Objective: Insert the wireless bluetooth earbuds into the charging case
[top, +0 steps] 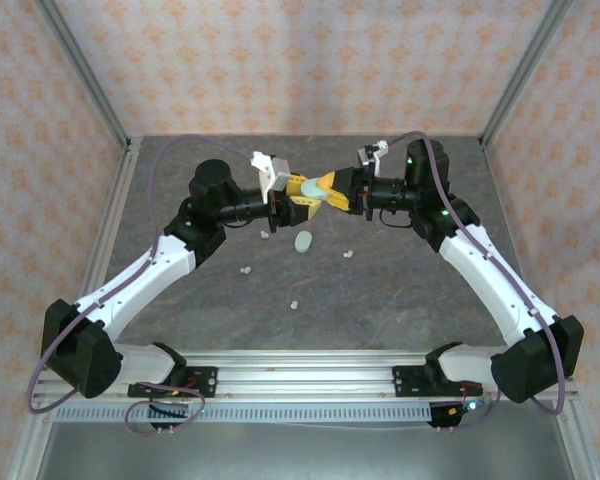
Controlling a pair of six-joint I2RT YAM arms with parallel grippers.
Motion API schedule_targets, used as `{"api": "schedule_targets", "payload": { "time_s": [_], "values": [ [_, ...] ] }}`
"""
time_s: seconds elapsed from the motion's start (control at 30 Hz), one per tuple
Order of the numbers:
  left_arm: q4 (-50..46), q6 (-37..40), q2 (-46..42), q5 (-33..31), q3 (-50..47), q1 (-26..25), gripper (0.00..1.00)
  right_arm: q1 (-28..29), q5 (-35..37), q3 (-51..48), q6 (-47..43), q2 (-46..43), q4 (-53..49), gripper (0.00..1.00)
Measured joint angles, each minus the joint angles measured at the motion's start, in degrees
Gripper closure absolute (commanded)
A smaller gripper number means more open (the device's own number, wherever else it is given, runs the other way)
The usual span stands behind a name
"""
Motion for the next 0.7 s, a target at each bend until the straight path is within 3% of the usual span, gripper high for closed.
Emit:
{"api": "schedule_targets", "payload": {
  "time_s": [0.7],
  "values": [
    [1.05, -0.74, 0.11, 0.09, 0.02, -0.11, 0.51, 0.02, -0.87, -0.68, 0.92, 0.02, 0.57, 0.87]
  ]
}}
